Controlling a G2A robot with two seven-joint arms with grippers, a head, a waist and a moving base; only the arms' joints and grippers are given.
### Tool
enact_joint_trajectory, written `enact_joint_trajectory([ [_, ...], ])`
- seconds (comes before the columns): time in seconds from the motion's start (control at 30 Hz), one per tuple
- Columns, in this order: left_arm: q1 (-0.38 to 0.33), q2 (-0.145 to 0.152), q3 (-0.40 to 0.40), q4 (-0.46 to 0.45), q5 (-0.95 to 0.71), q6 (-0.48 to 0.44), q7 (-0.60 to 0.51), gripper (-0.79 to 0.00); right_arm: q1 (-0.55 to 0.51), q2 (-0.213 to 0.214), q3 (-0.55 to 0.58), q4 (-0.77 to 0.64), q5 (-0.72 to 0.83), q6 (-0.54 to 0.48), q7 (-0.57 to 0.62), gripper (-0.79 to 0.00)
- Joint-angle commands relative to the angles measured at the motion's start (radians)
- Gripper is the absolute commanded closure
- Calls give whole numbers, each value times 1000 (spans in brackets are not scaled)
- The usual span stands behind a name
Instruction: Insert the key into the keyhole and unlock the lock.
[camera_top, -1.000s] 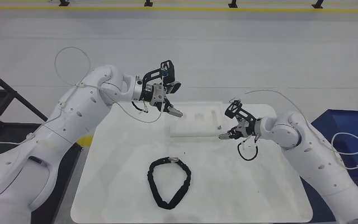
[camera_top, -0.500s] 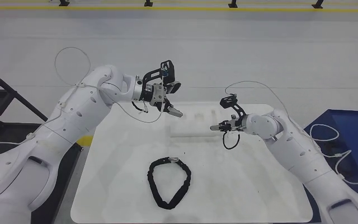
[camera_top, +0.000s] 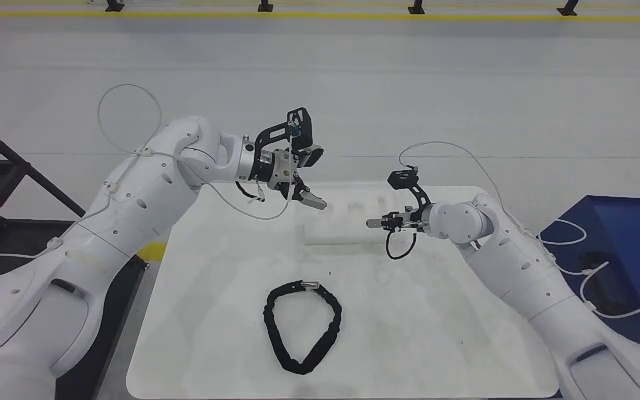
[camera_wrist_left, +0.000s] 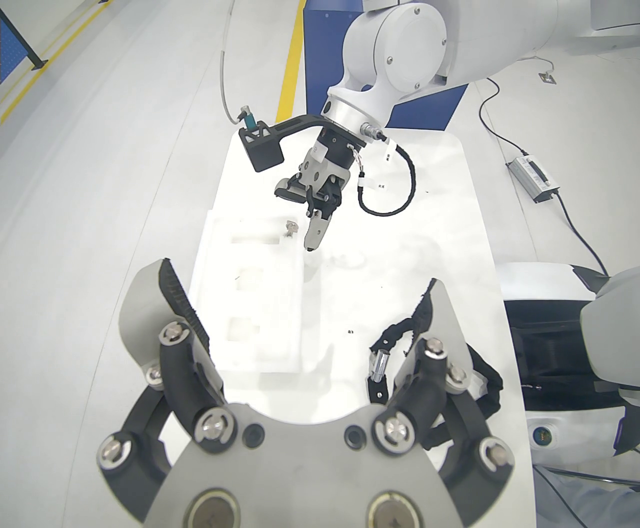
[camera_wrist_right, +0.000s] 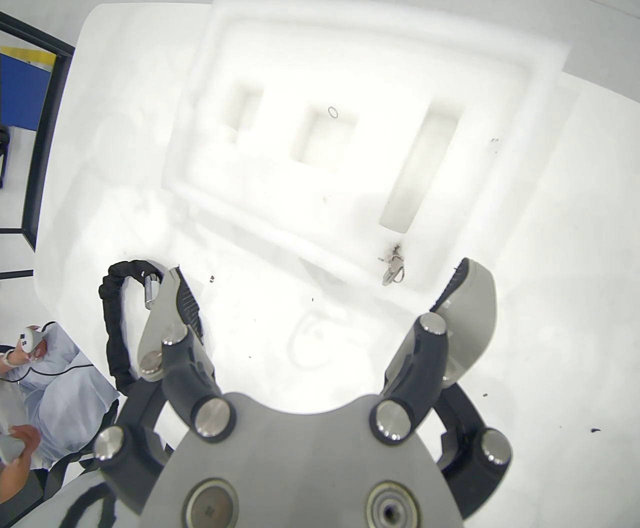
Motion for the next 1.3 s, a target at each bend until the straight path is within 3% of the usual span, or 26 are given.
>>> enact_joint_trajectory([
  [0.0,0,0,0,0,0,0,0,-785,0,0,0,0,0,0,0,-785],
  [0.43,0,0,0,0,0,0,0,-785,-15,-3,4,-6,-22,36,16,-785],
  [0.9,0,0,0,0,0,0,0,-785,21,-64,-50,101,-35,42,22,-776],
  [1.07,0,0,0,0,0,0,0,-785,42,-86,-62,142,-47,61,27,-606],
  [1.1,0,0,0,0,0,0,0,-785,45,-89,-63,148,-47,62,28,-523],
  [1.2,0,0,0,0,0,0,0,-785,50,-99,-66,165,-49,66,33,-376],
  [1.27,0,0,0,0,0,0,0,-785,53,-104,-67,177,-51,71,35,-348],
])
